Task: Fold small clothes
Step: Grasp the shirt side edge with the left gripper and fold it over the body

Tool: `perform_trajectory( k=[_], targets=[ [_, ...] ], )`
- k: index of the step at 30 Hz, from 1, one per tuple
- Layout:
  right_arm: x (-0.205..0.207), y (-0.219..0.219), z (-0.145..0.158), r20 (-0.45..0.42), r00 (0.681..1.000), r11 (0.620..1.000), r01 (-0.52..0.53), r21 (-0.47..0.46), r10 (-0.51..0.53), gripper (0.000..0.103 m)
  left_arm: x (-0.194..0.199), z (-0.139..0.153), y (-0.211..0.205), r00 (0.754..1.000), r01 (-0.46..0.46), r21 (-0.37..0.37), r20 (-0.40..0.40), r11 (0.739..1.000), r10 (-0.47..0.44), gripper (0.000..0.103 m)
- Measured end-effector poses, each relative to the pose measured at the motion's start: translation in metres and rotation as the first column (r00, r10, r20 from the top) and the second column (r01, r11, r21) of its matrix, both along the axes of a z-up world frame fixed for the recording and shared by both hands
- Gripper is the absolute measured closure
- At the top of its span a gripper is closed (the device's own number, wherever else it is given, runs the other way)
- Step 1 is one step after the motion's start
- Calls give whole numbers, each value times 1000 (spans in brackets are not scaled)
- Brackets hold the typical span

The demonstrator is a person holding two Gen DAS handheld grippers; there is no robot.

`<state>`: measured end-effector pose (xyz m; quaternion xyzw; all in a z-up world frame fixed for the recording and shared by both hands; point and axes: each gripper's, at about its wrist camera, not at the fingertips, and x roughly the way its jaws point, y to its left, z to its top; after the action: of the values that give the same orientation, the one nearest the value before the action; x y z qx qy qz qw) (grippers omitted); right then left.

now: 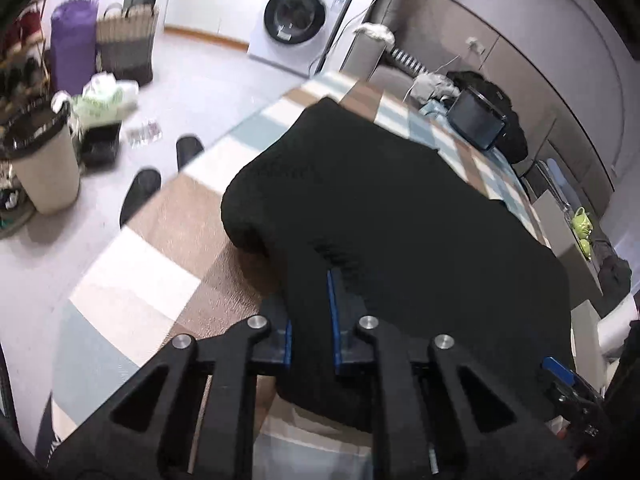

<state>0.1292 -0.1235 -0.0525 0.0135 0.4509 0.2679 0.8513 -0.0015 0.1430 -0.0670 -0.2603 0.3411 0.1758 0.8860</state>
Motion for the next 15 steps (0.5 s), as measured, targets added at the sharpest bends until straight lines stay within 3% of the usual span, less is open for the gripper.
perform_trajectory(
  k=[8,12,15],
  targets=[
    [1,-13,-5,-15,999,1000,31,6,-31,11,-16,0,8,1000,19,-25,-2,1000,-19,93],
    [-3,-19,0,-9,999,999,44,9,-44,11,-8,20,-8,998,59,47,18,997,-60,93],
    [-4,-27,3,0,997,997,71,18,-71,11,7,45,-27,991,126,155,22,980,-131,93]
  ],
)
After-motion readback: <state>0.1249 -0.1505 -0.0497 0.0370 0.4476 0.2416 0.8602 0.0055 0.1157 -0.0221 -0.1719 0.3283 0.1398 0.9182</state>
